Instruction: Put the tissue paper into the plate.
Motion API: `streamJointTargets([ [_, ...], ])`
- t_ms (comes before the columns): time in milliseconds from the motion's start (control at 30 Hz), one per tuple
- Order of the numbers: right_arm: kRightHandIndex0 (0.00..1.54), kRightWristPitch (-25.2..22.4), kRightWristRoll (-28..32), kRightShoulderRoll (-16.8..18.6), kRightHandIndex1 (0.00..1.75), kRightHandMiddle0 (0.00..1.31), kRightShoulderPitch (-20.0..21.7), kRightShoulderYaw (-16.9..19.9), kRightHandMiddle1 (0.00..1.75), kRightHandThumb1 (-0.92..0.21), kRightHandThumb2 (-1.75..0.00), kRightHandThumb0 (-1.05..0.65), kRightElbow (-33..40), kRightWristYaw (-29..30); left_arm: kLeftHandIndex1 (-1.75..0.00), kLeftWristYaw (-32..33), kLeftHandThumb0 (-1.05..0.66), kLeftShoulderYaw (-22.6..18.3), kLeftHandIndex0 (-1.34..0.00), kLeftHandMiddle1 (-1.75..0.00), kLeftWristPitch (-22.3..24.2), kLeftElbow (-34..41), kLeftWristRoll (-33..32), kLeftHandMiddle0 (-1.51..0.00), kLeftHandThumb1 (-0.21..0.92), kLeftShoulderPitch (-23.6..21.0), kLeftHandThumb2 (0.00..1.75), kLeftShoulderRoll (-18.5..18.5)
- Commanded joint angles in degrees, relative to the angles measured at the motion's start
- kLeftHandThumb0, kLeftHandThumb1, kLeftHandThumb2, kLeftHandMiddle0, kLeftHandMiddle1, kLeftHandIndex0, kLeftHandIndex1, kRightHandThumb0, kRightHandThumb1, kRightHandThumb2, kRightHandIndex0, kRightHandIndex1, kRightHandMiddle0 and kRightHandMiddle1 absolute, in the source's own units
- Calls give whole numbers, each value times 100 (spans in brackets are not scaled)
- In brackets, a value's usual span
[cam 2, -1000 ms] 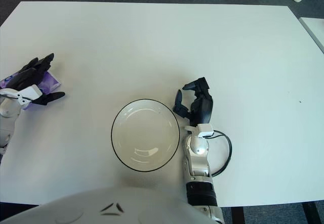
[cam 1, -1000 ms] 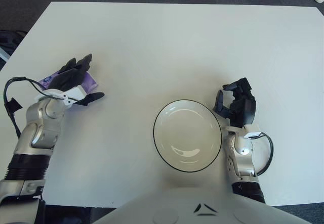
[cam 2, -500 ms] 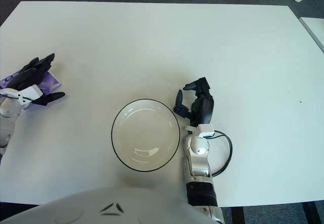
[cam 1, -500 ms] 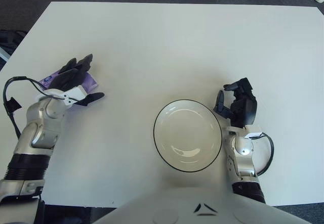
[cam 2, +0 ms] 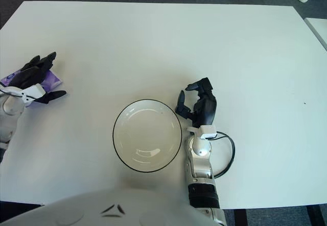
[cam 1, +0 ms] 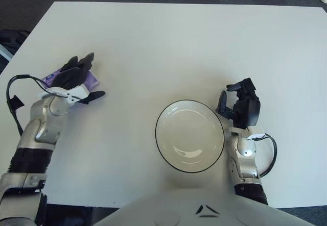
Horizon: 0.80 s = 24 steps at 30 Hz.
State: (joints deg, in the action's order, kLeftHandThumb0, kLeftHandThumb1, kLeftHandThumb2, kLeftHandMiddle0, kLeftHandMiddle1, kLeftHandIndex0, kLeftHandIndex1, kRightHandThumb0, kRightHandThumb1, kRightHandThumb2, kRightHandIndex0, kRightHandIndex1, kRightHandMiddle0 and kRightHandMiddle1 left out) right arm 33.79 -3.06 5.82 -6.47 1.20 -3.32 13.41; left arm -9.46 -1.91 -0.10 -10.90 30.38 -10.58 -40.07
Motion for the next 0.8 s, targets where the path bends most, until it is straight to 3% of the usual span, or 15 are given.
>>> streamJointTargets([
  [0, 110, -205, -169, 18, 175, 60, -510, 144, 175, -34, -130, -48, -336, 125, 0, 94, -96, 547, 0, 0, -229, -1631, 134, 0, 48, 12, 75, 201],
  [233, 111, -113, -66, 0, 175, 60, -491, 121, 175, -34, -130, -48, -347, 61, 0, 381, -100, 620, 0, 0, -501, -2162, 35, 0, 50, -144, 74, 305],
  [433, 112, -83, 3, -3, 175, 60, -470, 129, 175, -33, -131, -48, -385, 30, 0, 1119, -100, 695, 0, -3, -917, -2894, 27, -1, 50, -297, 78, 571],
  [467, 112, -67, 19, -2, 175, 60, -468, 129, 175, -33, -131, -48, -392, 21, -9, 1268, -97, 696, 0, -17, -988, -2982, 22, 0, 45, -304, 83, 623],
  [600, 112, -18, 17, 3, 175, 60, -452, 140, 175, -33, -131, -48, -425, 32, -30, 1763, -90, 755, 0, -40, -1218, -3420, 69, 0, 36, -397, 90, 774],
  [767, 113, 97, -46, -3, 175, 61, -434, 148, 175, -33, -131, -48, -473, 70, -71, 2183, -81, 806, 0, -75, -1362, -3844, 89, 0, 26, -547, 97, 871],
])
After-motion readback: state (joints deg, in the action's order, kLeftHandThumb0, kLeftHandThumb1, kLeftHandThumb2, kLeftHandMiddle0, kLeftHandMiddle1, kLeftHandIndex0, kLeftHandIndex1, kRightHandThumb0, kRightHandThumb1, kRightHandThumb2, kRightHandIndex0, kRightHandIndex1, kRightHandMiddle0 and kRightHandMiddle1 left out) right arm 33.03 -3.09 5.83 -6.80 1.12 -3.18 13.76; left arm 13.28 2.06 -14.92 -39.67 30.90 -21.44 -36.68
